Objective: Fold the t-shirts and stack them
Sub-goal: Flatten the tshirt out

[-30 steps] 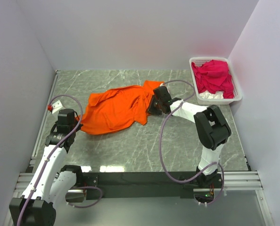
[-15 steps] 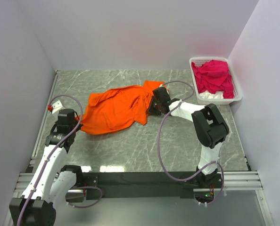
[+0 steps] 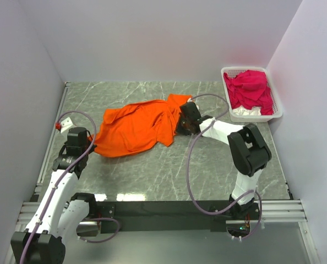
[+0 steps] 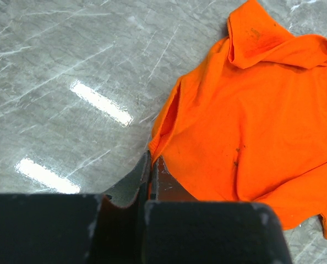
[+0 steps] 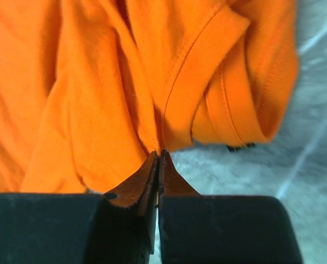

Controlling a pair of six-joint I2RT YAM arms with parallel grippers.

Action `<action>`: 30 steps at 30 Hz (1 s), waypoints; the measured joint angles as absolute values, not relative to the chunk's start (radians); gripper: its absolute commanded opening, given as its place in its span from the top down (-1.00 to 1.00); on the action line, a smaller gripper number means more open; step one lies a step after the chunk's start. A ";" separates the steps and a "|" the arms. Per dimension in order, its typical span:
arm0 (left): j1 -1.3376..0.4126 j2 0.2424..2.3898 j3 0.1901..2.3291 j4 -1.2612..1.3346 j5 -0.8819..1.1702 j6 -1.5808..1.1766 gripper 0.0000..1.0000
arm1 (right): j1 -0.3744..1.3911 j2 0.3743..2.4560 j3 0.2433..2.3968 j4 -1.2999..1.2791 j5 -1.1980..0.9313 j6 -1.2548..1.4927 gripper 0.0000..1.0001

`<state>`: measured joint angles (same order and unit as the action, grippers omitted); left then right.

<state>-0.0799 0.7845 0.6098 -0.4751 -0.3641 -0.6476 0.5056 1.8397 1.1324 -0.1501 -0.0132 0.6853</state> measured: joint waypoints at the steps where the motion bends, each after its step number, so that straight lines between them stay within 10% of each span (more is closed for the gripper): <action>1: -0.080 0.782 0.610 -0.476 -0.364 -0.648 0.99 | 0.505 1.827 1.129 -0.154 -0.007 0.680 1.00; 12: -0.080 0.780 0.721 -0.526 -0.409 -0.659 0.99 | 0.367 1.434 1.114 -0.341 0.037 0.556 1.00; 30: -0.060 1.005 1.761 -0.541 -0.364 -0.656 0.99 | 0.080 1.082 1.876 -0.588 -0.038 0.303 1.00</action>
<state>-0.0601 1.0046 1.7615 -0.5407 -0.3645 -0.6559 0.0795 1.0817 1.8759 -0.5877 -0.0380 0.3031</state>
